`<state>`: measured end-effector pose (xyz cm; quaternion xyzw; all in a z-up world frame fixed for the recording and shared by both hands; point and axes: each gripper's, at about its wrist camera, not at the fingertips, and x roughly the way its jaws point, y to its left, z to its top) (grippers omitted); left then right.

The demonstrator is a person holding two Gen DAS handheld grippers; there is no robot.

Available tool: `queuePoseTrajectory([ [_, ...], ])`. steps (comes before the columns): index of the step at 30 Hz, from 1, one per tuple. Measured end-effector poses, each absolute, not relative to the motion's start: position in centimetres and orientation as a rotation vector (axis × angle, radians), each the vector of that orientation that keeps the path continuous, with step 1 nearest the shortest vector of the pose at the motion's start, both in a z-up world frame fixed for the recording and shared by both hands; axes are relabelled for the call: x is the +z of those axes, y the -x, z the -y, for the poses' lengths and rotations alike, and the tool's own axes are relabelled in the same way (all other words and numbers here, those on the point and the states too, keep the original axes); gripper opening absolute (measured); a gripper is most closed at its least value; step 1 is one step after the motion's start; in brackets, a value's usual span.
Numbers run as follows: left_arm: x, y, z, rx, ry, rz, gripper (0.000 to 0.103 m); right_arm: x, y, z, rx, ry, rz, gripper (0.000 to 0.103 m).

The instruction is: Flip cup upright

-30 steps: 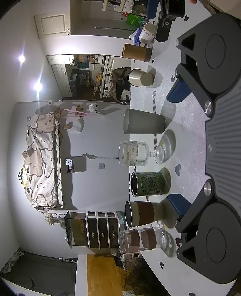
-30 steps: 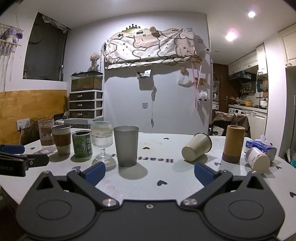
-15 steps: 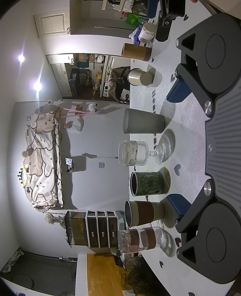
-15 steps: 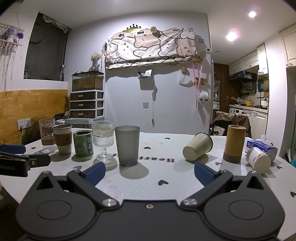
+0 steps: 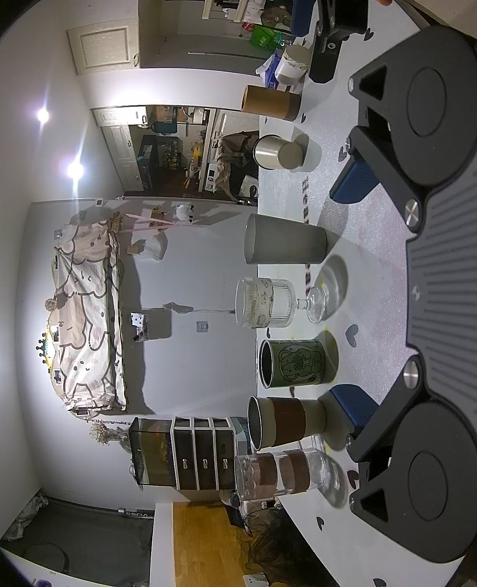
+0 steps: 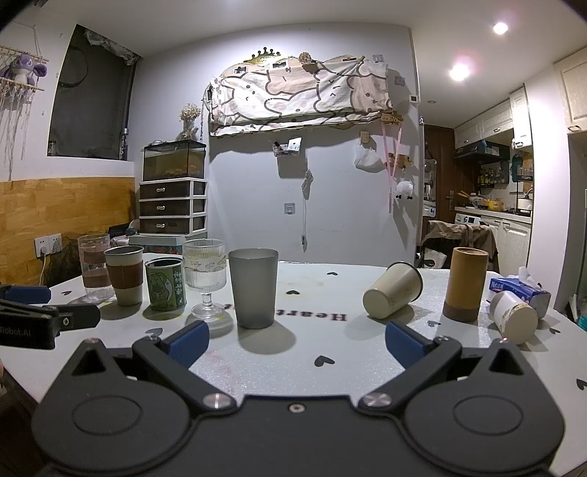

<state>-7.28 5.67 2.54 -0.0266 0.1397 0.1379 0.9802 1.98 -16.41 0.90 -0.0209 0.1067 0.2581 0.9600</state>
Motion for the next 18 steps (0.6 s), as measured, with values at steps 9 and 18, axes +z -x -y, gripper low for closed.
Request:
queuePoseTrajectory([
  [9,2.52,7.23,-5.61,0.278,0.054,-0.282,0.103,0.87,-1.83,16.24,0.526,0.043,-0.215,0.103],
  [18,2.51,7.23,-5.63,0.277,0.054,-0.281,0.103,0.86,-1.8,16.17,0.526,0.043,-0.215,0.103],
])
